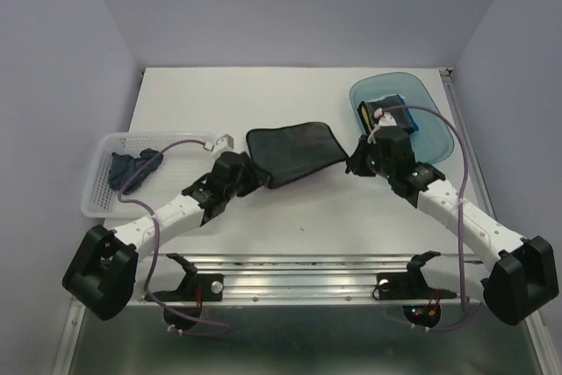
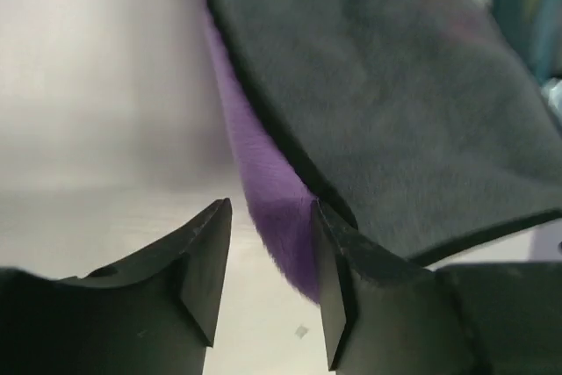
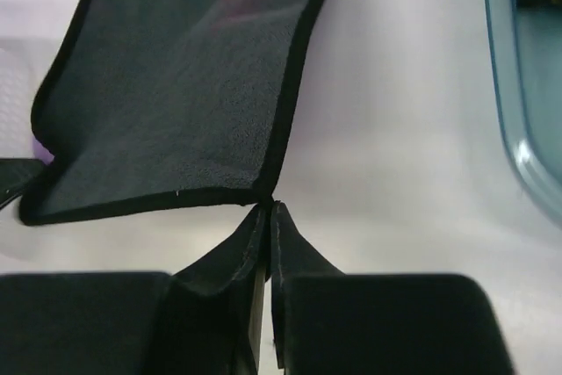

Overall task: Fold and stack the towels
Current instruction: Flatten out the crumpled towel

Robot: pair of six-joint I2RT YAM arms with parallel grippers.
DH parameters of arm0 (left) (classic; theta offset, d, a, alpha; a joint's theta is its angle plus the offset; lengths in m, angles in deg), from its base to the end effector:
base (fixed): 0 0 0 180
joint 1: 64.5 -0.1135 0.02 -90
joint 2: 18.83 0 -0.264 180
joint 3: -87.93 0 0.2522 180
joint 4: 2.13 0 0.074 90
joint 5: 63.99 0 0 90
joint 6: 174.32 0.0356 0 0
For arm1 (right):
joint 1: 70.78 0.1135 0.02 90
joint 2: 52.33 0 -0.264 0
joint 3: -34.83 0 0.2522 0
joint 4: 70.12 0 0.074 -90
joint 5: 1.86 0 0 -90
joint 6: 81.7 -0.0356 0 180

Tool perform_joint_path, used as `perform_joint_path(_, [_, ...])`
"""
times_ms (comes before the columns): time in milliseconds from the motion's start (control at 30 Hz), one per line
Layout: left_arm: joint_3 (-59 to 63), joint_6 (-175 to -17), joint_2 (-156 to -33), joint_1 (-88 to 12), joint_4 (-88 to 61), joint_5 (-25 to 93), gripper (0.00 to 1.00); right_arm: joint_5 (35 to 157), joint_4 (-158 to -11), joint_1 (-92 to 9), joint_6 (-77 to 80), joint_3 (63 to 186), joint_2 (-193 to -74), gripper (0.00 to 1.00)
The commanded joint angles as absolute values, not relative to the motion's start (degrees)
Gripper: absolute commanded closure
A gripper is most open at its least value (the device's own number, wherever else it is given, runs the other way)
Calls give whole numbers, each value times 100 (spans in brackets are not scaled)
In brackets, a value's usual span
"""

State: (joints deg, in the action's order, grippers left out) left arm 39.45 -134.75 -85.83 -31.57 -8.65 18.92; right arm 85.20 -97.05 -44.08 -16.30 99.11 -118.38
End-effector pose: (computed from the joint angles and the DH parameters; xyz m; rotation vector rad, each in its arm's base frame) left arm 0.2165 -0.1350 0.2301 -0.4005 2.0590 -0.7903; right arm 0.2340 0.1156 0.2944 -0.0066 2.1087 0.4921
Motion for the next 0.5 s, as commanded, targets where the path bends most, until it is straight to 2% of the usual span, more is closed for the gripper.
perform_joint_path(0, [4462, -13976, -8029, -2427, -911, 1855, 5, 8979, -10320, -4450, -2342, 8817, -11176, 85])
perform_joint_path(33, [4481, -14021, -7913, -2277, -999, 1811, 1, 9094, -10383, -4459, -2386, 8649, -11001, 80])
perform_joint_path(67, [4481, -14013, -7808, -2171, -1096, 1784, 1, 9139, -10418, -4450, -2430, 8517, -10843, 58])
perform_joint_path(100, [4481, -14126, -7606, -2091, -1306, 1723, 1, 9183, -10523, -4450, -2509, 8333, -10563, 45])
perform_joint_path(167, [4464, -14110, -7464, -2020, -1466, 1600, 1, 9192, -10664, -4450, -2501, 8401, -10428, 30])
perform_joint_path(233, [4350, -13961, -7376, -2003, -1492, 1512, 1, 9105, -10770, -4450, -2361, 8698, -10401, 20])
perform_joint_path(267, [4297, -13890, -7393, -2003, -1492, 1468, 1, 9096, -10788, -4450, -2308, 8796, -10428, 0])
perform_joint_path(467, [3375, -13328, -8376, -2003, -1536, 1265, 1, 9428, -10086, -4450, -2062, 9174, -11365, 0])
